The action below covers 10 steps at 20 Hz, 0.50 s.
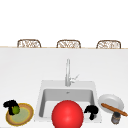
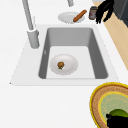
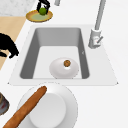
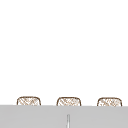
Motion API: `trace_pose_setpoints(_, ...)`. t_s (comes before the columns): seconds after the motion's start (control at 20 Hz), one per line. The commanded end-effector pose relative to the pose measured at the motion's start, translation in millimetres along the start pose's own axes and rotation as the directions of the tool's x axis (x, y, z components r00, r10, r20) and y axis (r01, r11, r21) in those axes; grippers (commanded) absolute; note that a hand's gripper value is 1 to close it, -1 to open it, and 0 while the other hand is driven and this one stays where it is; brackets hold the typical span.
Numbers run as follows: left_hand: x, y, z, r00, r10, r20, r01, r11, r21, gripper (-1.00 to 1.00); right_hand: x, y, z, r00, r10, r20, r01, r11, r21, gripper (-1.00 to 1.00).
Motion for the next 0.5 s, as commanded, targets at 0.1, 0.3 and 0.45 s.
trace_pose_setpoints(0.1, 16, -13, -2, 0.9988, -0.043, -0.023, 0.043, 0.999, 0.013, 1.0, 0, 0, 0, 1.0, 0.0, 0.0, 0.0, 1.0, 0.0, 0.0)
trace_pose_setpoints(0.3, 38, -1, -3, 0.9891, -0.142, 0.037, 0.144, 0.9877, -0.06, -1.0, 0, 0, 0, 1.0, 0.0, 0.0, 0.0, 1.0, 0.0, 0.0)
trace_pose_setpoints(0.45, 42, 19, -11, 0.9926, -0.122, 0.003, 0.122, 0.9895, -0.078, -1.0, 0, 0, 0, 1.0, 0.0, 0.0, 0.0, 1.0, 0.0, 0.0)
